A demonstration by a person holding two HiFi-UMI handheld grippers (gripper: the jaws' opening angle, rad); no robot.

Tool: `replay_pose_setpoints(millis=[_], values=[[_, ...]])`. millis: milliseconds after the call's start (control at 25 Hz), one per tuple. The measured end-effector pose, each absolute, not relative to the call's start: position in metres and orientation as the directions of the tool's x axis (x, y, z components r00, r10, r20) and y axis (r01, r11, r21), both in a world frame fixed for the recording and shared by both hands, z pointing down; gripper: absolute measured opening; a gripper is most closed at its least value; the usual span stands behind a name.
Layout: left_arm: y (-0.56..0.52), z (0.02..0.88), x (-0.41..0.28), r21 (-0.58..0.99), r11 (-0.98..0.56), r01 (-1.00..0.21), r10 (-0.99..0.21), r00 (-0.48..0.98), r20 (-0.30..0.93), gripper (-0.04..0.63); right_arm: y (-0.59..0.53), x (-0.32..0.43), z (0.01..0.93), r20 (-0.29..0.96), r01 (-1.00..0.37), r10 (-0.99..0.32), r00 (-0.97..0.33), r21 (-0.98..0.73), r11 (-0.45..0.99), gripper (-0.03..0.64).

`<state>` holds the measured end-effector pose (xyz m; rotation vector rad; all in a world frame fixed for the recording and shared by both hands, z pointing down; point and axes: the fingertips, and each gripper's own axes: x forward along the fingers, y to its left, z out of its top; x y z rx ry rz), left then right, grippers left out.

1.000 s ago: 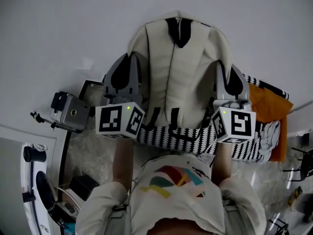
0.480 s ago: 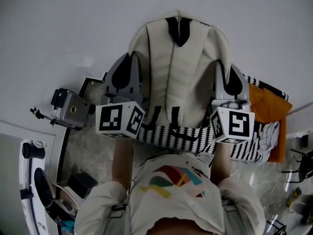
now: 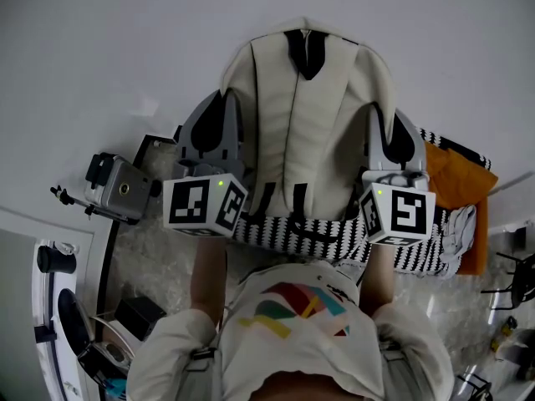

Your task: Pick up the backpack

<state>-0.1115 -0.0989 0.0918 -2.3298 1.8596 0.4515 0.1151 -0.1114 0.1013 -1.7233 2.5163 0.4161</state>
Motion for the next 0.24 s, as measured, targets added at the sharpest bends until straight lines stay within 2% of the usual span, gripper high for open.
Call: replay_pose_setpoints(millis=[240], values=[[-0.0960, 0.0928, -0.1122, 0.085, -0.238, -0.968, -0.928, 0.200, -0.314, 0.029, -0.1077, 0.1148, 0.1007, -0.195, -0.930, -0.914, -0.355, 0.180, 0.322, 0.066]])
